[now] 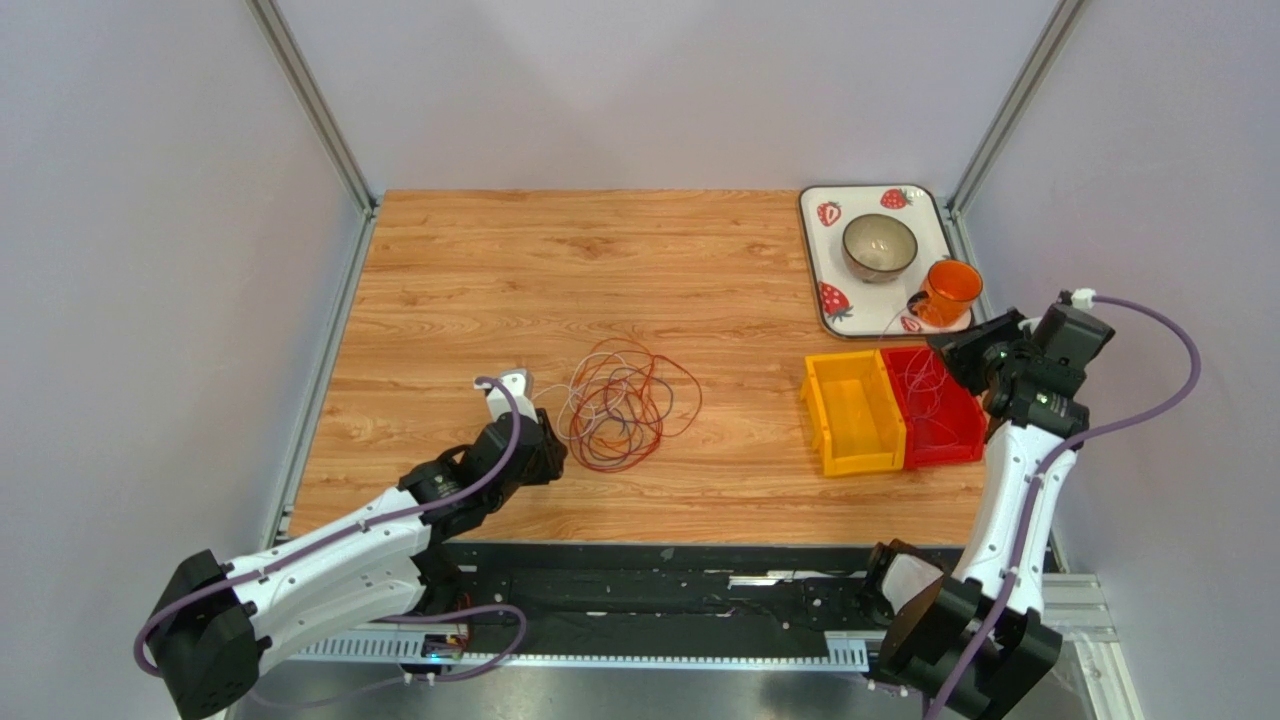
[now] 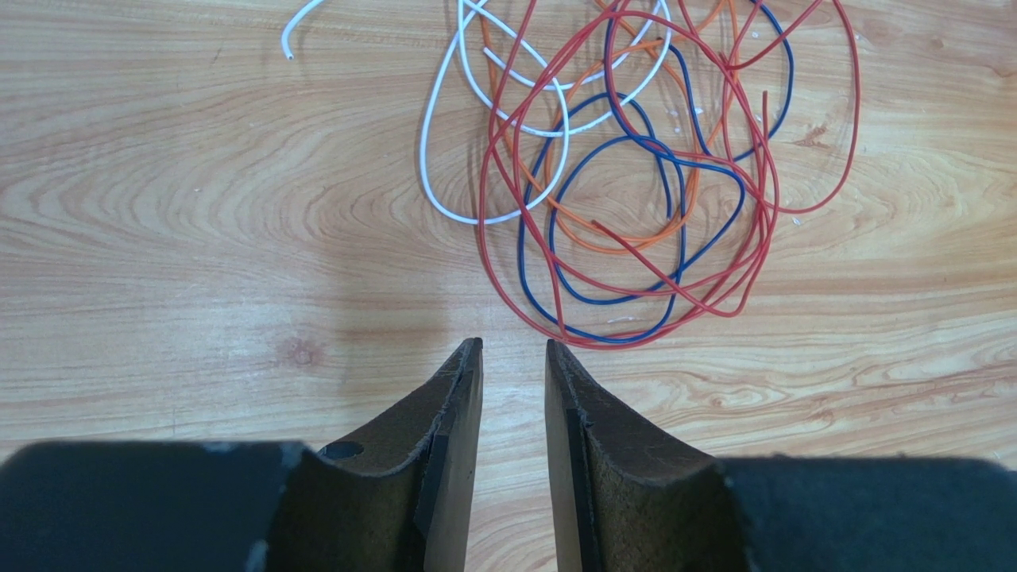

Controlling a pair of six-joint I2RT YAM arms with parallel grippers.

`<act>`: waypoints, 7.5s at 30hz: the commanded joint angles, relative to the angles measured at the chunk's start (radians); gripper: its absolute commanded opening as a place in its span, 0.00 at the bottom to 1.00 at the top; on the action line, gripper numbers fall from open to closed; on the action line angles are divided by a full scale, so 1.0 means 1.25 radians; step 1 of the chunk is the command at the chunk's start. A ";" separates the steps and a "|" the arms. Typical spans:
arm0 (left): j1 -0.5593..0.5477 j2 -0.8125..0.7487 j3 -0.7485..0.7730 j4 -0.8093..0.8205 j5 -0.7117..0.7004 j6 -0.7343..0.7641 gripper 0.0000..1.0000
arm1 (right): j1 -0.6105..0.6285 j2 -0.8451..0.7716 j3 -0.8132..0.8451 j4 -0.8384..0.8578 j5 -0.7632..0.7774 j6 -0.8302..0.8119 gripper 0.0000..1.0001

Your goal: Untangle the cables

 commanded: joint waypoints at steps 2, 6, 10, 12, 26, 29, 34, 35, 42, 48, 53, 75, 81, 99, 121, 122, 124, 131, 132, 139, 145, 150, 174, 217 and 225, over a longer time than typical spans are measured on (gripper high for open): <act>-0.003 0.001 0.004 0.035 -0.002 0.002 0.34 | -0.049 -0.054 0.030 0.015 -0.044 0.037 0.00; -0.003 -0.001 0.004 0.032 -0.001 0.002 0.34 | -0.092 -0.054 0.003 0.016 -0.053 0.039 0.00; -0.003 0.001 0.004 0.033 -0.002 0.001 0.34 | -0.106 -0.047 -0.015 0.020 -0.027 0.037 0.00; -0.003 -0.001 0.004 0.033 -0.002 0.001 0.34 | -0.107 -0.045 -0.018 0.020 -0.004 0.033 0.00; -0.003 0.004 0.005 0.035 -0.001 0.003 0.34 | -0.087 0.003 -0.090 0.079 0.038 0.026 0.00; -0.003 0.012 0.008 0.035 -0.001 0.005 0.34 | -0.075 0.018 -0.095 0.089 0.047 0.020 0.00; -0.003 0.024 0.015 0.033 0.001 0.006 0.34 | -0.051 0.045 -0.109 0.117 0.010 0.031 0.00; -0.003 0.032 0.019 0.033 0.003 0.008 0.34 | -0.044 0.046 -0.115 0.124 0.006 0.031 0.00; -0.003 0.077 0.042 0.029 0.003 0.002 0.33 | 0.003 0.053 -0.134 0.162 -0.030 0.080 0.00; -0.003 0.113 0.064 0.019 0.004 0.002 0.32 | 0.056 0.051 -0.123 0.155 0.015 0.101 0.00; -0.003 0.111 0.063 0.019 0.004 0.002 0.32 | 0.056 0.046 -0.122 0.153 0.023 0.119 0.00; -0.003 0.002 0.004 0.031 0.000 -0.001 0.32 | -0.081 0.186 -0.009 0.063 0.088 -0.053 0.00; -0.003 -0.007 -0.001 0.035 0.001 0.000 0.32 | -0.080 0.199 -0.032 0.099 0.120 -0.069 0.00; -0.003 -0.034 -0.015 0.037 0.000 0.002 0.33 | 0.099 0.262 -0.028 0.077 0.456 -0.101 0.01; -0.003 -0.044 -0.018 0.037 0.000 0.003 0.32 | 0.316 0.148 0.183 -0.122 0.573 -0.140 0.39; -0.003 -0.042 -0.019 0.038 0.000 0.002 0.32 | 0.331 0.139 0.190 -0.123 0.568 -0.146 0.39; -0.003 -0.041 -0.019 0.040 0.000 0.003 0.32 | 0.387 0.120 0.202 -0.119 0.533 -0.157 0.40; -0.003 -0.030 -0.015 0.044 0.004 0.006 0.35 | 0.611 0.107 0.148 -0.071 0.480 -0.157 0.41; -0.003 -0.025 -0.013 0.051 0.010 0.011 0.36 | 0.654 0.110 0.136 -0.060 0.472 -0.152 0.41; -0.005 0.068 0.043 0.124 0.079 0.094 0.55 | 0.816 0.186 0.031 0.063 0.459 -0.098 0.41; -0.003 0.184 0.134 0.210 0.111 0.170 0.66 | 0.845 0.249 -0.051 0.176 0.465 -0.070 0.41; -0.005 0.335 0.273 0.209 0.122 0.243 0.67 | 0.844 0.257 -0.062 0.205 0.456 -0.078 0.40; -0.007 0.632 0.584 0.083 0.045 0.302 0.00 | 0.821 0.315 -0.041 0.219 0.369 -0.104 0.39; -0.093 0.267 0.399 0.249 0.607 0.255 0.00 | 0.729 0.148 -0.185 0.307 0.329 -0.035 0.39; -0.184 0.350 0.535 0.273 0.615 0.289 0.00 | 0.692 0.019 -0.275 0.306 0.453 0.064 0.39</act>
